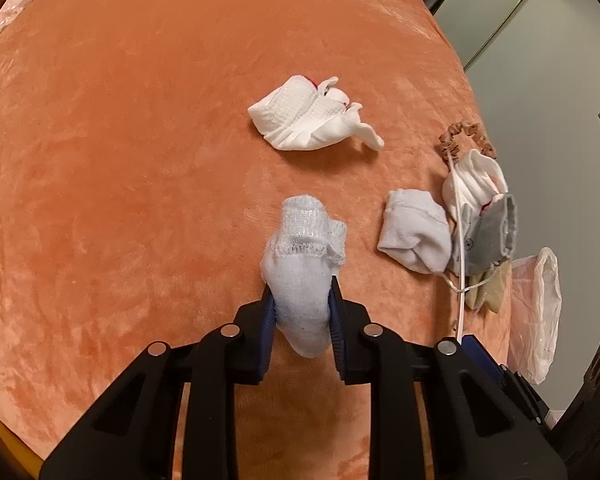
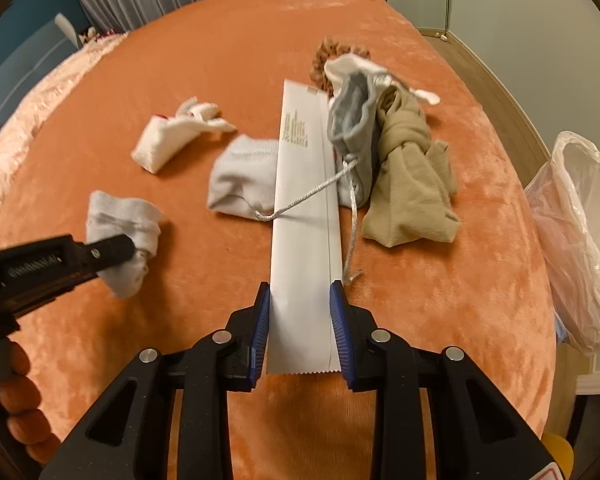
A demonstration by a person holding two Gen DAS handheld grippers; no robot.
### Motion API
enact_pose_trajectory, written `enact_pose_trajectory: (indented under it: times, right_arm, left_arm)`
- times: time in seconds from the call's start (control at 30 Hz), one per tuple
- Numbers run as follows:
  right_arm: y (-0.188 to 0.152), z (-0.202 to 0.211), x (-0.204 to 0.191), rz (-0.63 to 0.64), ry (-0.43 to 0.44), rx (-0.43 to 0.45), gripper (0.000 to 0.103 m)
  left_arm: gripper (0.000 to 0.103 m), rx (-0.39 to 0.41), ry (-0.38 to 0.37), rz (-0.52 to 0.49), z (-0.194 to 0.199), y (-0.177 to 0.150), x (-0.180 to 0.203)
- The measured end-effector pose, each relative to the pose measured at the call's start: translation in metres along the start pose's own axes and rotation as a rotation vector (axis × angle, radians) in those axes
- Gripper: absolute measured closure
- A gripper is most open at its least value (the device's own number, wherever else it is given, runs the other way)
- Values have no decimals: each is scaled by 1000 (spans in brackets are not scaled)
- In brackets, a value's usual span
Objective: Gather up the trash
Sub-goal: 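Carry the white sock and paper strip over the trash bin with both grippers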
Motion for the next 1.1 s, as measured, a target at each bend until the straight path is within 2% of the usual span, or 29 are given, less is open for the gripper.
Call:
enact_pose_trajectory:
  times: [0.03,0.07,0.17,0.4,0.8,1.1]
  right_arm:
    - [1,7,0,-7,16,10,79]
    - [2,13,0,-11,32,12,98]
    - [2,27,2,-37,79,15,99]
    - [5,57,5,-36,126,67,99]
    - [39,137,32,-83,173,244,99]
    - [71,198,79,-129,176,381,99]
  left_arm:
    - [80,6,-5,2,4,0,2]
    - [80,14,-10,4,8,-1,3]
    - [80,34,-26,16,23,-3,9]
    - [80,79,-42,-19,54,-4,32]
    - [80,151,-93,-115,102,-3,102]
    - [80,169,-128,-206,115,-9,166]
Point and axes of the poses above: each gripper's, at about its wrist camera, not at the fingertips, and z roughly against the way its jaws point, x to its right, y to its top, the point moved 8 cm from there along -z, roughly the way its jaws point, and after that the axes turned 7 degrees about -y, right-handed, at the moved point
